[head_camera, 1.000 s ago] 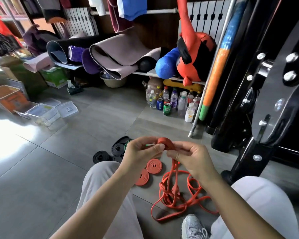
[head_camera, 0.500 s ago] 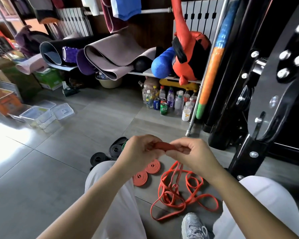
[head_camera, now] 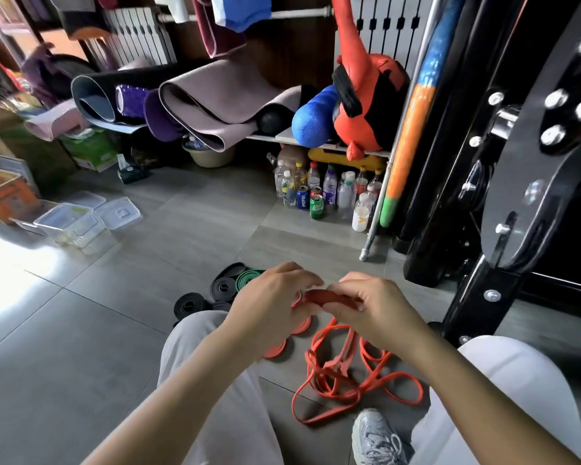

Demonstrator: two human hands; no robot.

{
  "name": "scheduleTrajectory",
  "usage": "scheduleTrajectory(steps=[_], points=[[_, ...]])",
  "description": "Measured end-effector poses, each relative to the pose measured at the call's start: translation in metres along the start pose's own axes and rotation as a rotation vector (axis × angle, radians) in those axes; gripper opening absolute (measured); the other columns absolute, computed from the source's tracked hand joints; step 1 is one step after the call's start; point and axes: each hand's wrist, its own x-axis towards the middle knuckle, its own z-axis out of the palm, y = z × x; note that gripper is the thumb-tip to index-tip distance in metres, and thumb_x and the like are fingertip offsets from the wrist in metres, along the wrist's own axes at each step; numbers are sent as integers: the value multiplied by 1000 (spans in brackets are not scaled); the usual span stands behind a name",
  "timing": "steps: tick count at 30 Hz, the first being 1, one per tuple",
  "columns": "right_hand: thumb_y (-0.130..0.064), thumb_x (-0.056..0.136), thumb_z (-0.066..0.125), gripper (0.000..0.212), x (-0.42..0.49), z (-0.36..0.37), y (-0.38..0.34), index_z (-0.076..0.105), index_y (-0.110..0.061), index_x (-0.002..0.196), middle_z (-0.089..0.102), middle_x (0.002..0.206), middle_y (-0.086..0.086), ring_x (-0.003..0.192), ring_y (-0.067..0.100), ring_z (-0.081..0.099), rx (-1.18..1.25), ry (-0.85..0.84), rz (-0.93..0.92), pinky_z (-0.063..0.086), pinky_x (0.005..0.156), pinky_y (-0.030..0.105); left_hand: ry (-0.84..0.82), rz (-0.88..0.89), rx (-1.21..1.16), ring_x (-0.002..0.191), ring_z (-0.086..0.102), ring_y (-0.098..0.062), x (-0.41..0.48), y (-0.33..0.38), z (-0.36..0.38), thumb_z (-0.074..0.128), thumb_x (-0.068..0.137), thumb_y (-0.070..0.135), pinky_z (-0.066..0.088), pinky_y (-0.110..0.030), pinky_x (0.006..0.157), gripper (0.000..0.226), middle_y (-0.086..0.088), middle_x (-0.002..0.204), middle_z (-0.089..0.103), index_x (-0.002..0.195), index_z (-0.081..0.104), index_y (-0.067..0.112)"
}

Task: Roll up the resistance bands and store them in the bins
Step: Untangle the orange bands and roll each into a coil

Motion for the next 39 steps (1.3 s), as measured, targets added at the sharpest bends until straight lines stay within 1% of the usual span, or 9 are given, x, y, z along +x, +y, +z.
scheduleTrajectory(steps=[4,8,12,17,19,23,26,32,39], points=[[-19,83,70,10,5,-3,-8,74,-23,91,56,75,-9,69,5,55,-36,-6,-7,43,66,25,-30,43,34,90,59,-18,6,4,-11,65,83,25,45,-32,79,22,5,96,64,104,69,23],[-15,78,74,17,6,-5,-4,75,-26,90,61,75,-6,72,9,59,140,89,63,48,71,28,152,-39,-196,73,59,-2,7,3,-16,71,79,15,46,-18,70,13,17,75,63,89,73,24],[-15,74,78,14,4,0,1,75,-25,83,60,72,-3,68,19,61,309,136,62,54,70,38,179,-230,-785,61,58,-10,4,4,-9,68,80,0,48,-22,57,27,13,66,70,80,69,26],[-18,70,75,17,7,14,-5,73,-24,85,72,82,3,76,15,67,606,254,90,54,75,28,155,-463,-1549,68,64,-12,2,11,17,68,70,8,54,-17,62,25,-9,80,70,95,69,5],[-16,74,77,15,5,15,-1,73,-25,85,72,80,0,74,13,67,493,269,90,53,72,27,140,-453,-1412,69,62,-15,1,11,19,72,76,3,53,-18,62,21,-11,84,67,96,69,10],[-26,80,70,11,2,8,8,73,-22,90,59,73,-9,69,7,58,45,112,34,47,66,30,132,-64,-130,86,59,-12,3,0,3,68,83,19,46,-21,75,35,8,111,56,115,60,30],[-27,83,68,13,5,2,0,73,-22,93,54,72,-10,70,10,55,-127,23,-51,46,67,34,-45,60,158,97,60,-18,6,2,-10,62,87,28,47,-29,78,28,7,109,61,115,63,26],[-23,76,77,16,6,-4,-4,75,-23,92,69,78,-5,76,6,64,134,132,26,53,76,29,148,-182,-466,48,52,0,8,0,-13,73,77,8,44,-16,53,16,8,65,64,80,69,23],[5,78,67,28,5,8,-14,69,-22,85,71,69,-13,67,-1,66,643,261,99,49,66,11,117,-410,-1439,64,61,-17,4,4,21,74,73,7,50,-26,62,20,-12,74,68,92,69,4]])
